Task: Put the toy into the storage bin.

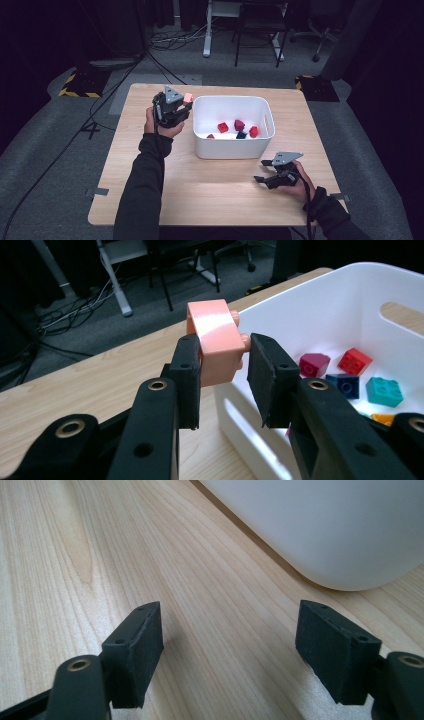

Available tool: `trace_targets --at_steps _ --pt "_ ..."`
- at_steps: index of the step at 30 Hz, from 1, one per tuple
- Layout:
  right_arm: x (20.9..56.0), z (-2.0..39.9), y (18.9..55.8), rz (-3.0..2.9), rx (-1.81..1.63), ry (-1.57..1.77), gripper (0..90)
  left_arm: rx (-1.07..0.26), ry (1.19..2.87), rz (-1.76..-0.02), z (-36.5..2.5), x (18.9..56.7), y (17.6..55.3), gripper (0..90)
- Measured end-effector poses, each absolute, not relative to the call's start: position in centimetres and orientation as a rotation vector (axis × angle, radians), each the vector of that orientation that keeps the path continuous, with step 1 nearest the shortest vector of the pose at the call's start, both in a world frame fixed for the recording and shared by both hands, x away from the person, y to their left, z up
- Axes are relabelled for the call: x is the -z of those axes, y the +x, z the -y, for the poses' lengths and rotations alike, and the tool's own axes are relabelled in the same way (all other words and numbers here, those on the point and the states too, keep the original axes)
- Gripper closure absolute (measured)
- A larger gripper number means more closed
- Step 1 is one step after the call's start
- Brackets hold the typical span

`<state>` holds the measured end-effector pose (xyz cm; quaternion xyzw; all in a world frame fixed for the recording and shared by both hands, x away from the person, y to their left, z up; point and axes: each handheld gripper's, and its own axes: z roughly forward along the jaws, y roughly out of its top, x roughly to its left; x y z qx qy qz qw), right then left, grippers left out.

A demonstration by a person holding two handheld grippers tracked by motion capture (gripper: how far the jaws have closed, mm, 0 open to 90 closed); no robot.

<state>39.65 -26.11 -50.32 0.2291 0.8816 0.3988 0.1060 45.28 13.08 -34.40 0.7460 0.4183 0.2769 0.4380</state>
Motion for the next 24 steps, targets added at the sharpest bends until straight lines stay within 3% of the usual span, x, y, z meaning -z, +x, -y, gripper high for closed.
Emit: trace_targets --at_steps 24 --pt "50.3 26.1 39.7 -2.598 -1.174 0.666 27.3 -0.607 1.948 -0.852 -4.9 33.1 45.9 66.8"
